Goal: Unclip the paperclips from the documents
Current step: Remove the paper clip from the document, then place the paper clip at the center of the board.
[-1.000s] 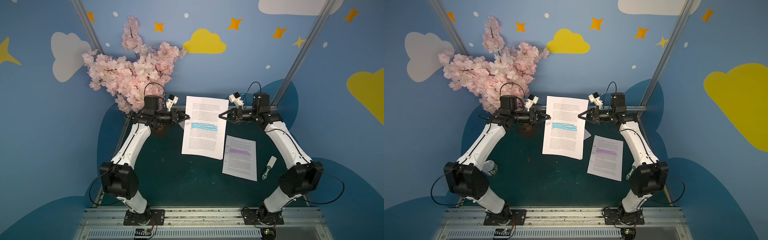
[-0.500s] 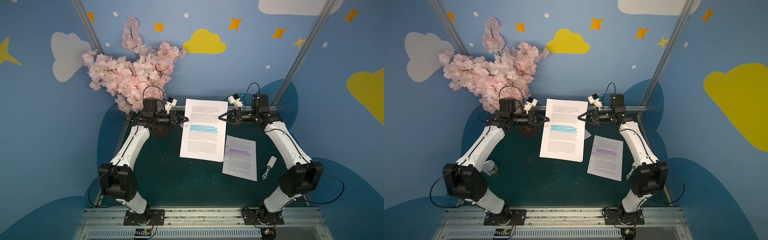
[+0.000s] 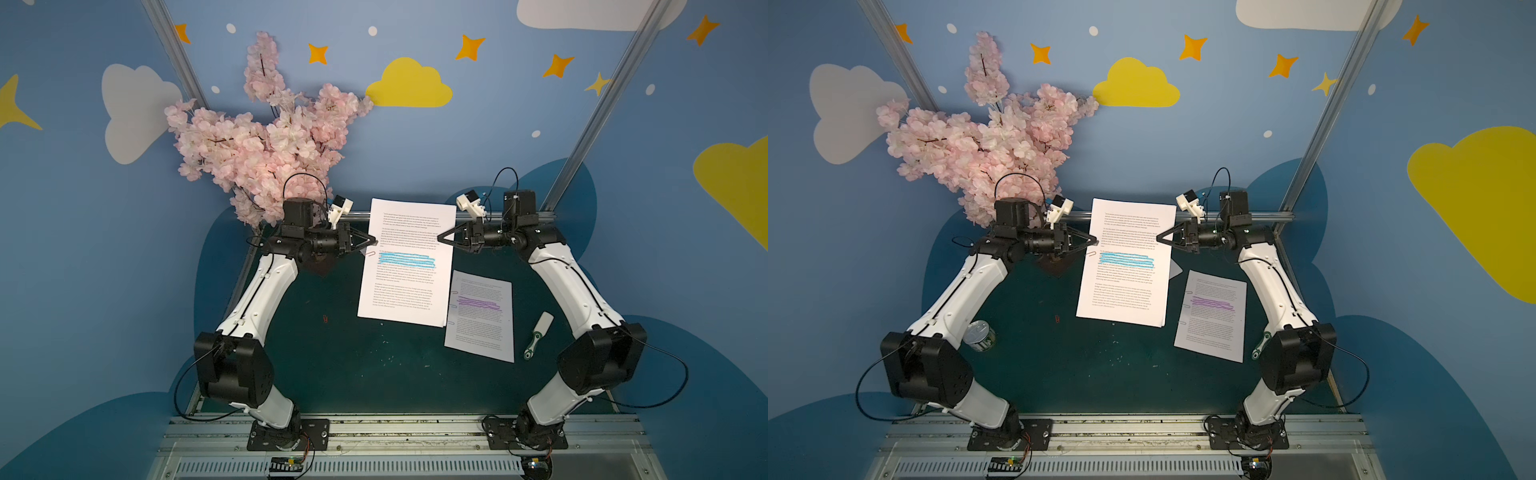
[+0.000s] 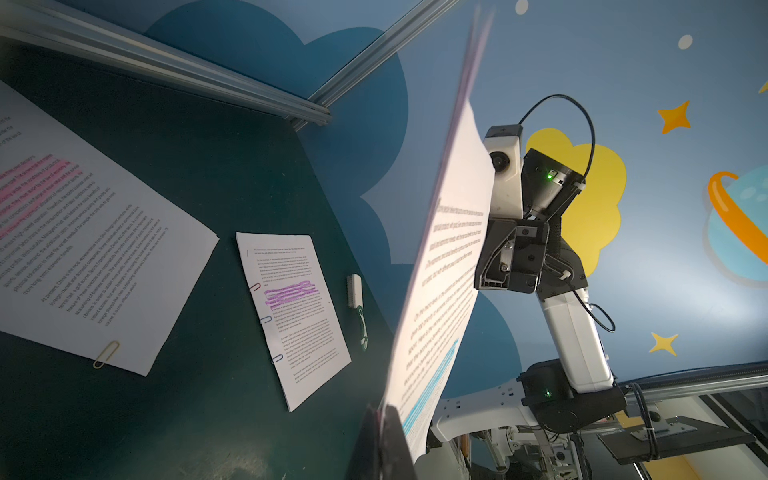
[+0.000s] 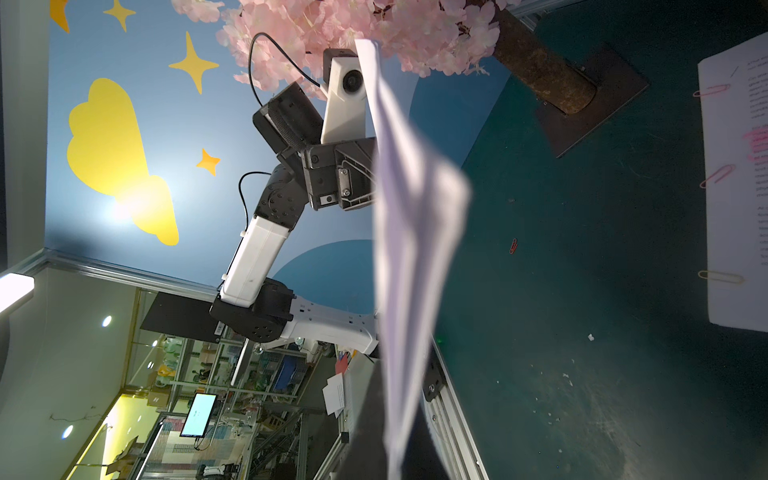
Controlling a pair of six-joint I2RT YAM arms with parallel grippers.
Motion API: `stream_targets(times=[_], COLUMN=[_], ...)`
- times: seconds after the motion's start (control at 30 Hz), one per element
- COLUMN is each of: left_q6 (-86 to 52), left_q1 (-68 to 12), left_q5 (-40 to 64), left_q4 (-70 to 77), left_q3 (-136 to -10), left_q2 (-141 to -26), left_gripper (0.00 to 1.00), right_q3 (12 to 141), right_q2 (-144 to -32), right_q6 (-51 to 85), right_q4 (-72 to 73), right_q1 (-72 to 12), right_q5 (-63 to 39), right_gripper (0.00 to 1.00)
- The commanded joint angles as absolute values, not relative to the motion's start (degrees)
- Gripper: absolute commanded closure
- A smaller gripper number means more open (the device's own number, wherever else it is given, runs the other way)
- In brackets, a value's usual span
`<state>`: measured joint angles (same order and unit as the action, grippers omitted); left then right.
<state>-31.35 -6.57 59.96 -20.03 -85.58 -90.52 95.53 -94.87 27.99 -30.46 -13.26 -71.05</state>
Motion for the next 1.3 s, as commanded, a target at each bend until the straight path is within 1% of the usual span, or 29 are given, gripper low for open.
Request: stream_targets(times=[0.0, 0.7, 0.8, 0.9, 1.0, 1.17, 1.27], left_q6=[-31.07, -27.71, -27.42, -26.11, -25.36, -23.38, -23.75], left_q1=[-3.89, -3.69, -3.82, -4.12, -4.27, -3.90, -3.13], left_q5=[57.22, 55.02, 52.03, 46.23, 40.62, 31.04, 28.01], left_q4=[-20.65, -24.30, -26.05, -30.47, -33.05, -31.99, -29.14], left_q3=[-84.38, -81.76, -78.97, -74.17, -68.00, -59.57, -56.77], left_q2=[-89.18, -87.59, -87.67, -88.19, -88.51, -90.35, -92.96], left_gripper=[0.97, 0.97, 0.97, 0.97, 0.97, 0.97, 0.95], right_q3=[95.01, 93.52, 92.78, 92.33, 92.86, 94.08, 95.41], right_q2=[-91.68, -90.36, -90.31, -90.28, -90.59, -92.56, -94.00], right_q6=[26.66, 26.90, 26.90, 25.37, 22.32, 18.49, 17.64], right_q4=[-30.78, -30.37, -30.19, -31.83, -35.50, -41.41, -43.03], right_q1=[-10.37, -9.70, -9.90, -10.92, -13.88, -19.87, -22.53], right_q5=[-71.30, -71.80, -71.63, -70.55, -68.32, -63.85, -63.10], right_gripper=[1.00, 1.00, 1.00, 1.00, 1.00, 1.00, 1.00])
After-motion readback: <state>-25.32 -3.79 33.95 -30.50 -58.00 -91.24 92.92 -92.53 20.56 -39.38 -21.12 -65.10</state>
